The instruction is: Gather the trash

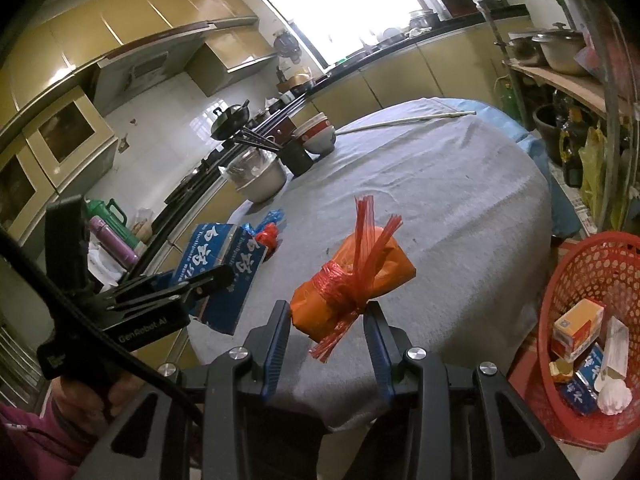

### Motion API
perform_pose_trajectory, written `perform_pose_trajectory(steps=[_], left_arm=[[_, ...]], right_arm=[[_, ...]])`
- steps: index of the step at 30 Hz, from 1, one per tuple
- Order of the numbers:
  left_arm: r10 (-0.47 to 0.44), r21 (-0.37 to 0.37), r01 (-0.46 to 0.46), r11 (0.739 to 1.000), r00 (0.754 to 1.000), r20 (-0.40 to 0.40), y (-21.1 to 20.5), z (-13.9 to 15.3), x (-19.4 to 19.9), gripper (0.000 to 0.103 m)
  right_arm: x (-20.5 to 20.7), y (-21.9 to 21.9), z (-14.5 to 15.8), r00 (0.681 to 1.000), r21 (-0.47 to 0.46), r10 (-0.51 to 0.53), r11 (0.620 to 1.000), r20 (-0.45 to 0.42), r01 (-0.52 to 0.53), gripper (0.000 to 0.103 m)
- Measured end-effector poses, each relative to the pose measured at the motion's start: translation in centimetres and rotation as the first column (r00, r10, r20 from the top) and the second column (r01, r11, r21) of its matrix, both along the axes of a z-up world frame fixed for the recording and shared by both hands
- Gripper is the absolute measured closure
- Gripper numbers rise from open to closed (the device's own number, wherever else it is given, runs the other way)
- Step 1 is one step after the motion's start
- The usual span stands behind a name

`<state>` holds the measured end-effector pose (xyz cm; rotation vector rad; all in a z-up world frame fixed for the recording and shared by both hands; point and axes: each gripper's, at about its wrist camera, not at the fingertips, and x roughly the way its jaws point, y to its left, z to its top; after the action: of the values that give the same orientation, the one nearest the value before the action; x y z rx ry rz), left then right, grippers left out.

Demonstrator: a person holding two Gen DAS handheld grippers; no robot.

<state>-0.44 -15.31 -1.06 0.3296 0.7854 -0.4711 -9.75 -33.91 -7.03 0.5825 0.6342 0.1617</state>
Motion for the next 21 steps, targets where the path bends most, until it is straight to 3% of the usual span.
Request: perform_pose_trajectory(steps=[21], left_arm=[[-0.050, 0.023, 0.050, 0.999, 0.999, -0.003, -1.8, -0.3, -0.8, 0.048]], right_arm=[[-1.1, -1.2, -0.4, 0.999, 0.028, -0.033, 0.999, -0.005, 0.033, 0.062]])
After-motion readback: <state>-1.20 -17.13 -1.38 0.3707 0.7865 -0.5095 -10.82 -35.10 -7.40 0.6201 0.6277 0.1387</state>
